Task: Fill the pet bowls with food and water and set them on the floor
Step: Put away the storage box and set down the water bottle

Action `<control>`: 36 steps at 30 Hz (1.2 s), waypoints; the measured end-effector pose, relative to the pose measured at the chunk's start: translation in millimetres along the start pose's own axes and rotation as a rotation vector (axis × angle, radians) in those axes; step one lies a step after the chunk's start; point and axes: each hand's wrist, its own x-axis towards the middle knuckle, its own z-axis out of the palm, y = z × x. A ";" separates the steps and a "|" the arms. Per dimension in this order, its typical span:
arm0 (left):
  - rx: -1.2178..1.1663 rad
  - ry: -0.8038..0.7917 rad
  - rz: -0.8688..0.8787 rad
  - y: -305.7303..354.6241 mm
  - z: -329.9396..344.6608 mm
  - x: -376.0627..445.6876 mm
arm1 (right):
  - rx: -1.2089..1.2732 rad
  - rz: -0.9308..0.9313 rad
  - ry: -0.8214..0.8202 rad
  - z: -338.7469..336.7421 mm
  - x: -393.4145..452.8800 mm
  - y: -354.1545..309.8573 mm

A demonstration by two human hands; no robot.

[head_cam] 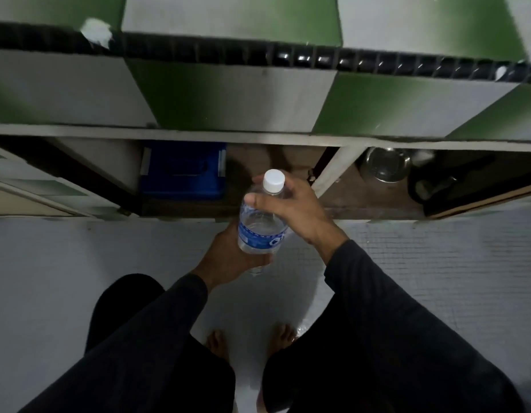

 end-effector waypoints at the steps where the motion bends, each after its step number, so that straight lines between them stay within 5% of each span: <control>1: -0.004 0.004 0.016 -13.5 1.6 7.9 | -0.007 -0.009 0.001 2.4 8.0 11.9; 16: -0.059 0.031 0.147 -130.4 4.7 110.2 | -0.012 -0.153 0.040 21.5 102.6 122.5; 36: -0.116 0.120 0.225 -123.1 -10.7 225.4 | -0.109 -0.245 0.068 -13.4 199.5 121.0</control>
